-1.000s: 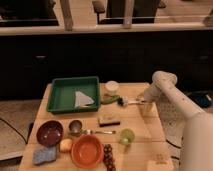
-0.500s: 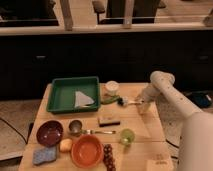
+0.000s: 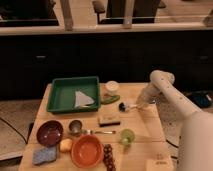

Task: Place brush in table surface

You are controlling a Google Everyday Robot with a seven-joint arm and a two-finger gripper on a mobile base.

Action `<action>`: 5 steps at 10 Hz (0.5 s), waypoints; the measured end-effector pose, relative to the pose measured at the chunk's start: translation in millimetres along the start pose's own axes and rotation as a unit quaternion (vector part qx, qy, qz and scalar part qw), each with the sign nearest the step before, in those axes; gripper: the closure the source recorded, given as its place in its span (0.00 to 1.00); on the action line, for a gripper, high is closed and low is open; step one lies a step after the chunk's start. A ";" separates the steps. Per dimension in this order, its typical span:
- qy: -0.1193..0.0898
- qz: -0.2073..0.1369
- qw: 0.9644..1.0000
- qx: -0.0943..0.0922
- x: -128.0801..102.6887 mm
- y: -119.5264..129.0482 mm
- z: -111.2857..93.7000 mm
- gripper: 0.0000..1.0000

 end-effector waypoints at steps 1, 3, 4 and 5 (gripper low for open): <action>0.000 0.000 1.000 0.000 1.6 -0.6 1.2 1.00; 0.001 -0.002 1.000 -0.003 0.6 0.3 -0.3 1.00; 0.001 -0.002 1.000 -0.004 0.9 0.8 -1.1 1.00; 0.001 -0.003 1.000 -0.004 1.4 0.5 -1.3 1.00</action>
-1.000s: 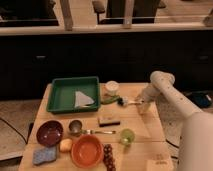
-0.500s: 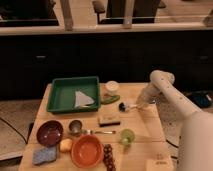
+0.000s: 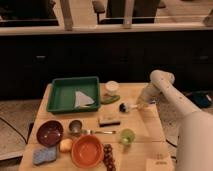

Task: Place brush in table surface

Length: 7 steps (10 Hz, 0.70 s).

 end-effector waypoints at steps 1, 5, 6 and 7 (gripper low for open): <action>0.001 -0.003 1.000 -0.004 0.6 -0.4 0.8 1.00; 0.001 -0.003 1.000 -0.003 1.9 -1.6 -0.6 1.00; 0.001 -0.004 1.000 -0.002 2.1 -1.9 -0.9 1.00; 0.004 -0.006 1.000 -0.001 3.8 -3.8 -3.6 1.00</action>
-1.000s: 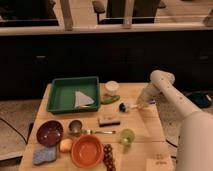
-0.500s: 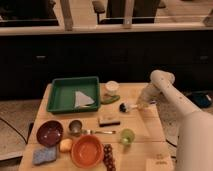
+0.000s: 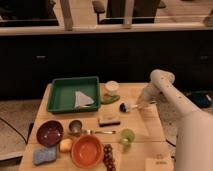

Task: Place brush in table surface

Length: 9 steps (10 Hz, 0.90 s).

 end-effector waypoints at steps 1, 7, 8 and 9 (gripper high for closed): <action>0.001 -0.003 1.000 0.002 2.1 -1.9 -11.2 1.00; -0.012 -0.054 0.998 0.003 -27.7 -13.3 -85.2 1.00; -0.020 -0.065 0.998 0.003 -35.2 -13.8 -100.4 1.00; -0.024 -0.072 0.997 0.002 -39.8 -13.7 -110.3 1.00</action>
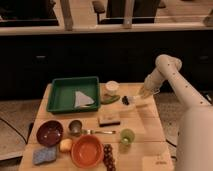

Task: Place brush in table surface

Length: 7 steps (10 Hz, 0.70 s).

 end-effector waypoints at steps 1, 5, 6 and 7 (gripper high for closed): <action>-0.006 -0.009 1.000 -0.002 -6.9 -0.2 -10.7 1.00; -0.010 -0.031 0.999 -0.018 -24.0 -3.3 -28.4 1.00; -0.011 -0.033 0.999 -0.022 -23.8 -3.5 -29.0 1.00; -0.012 -0.034 0.999 -0.025 -24.1 -4.4 -29.0 1.00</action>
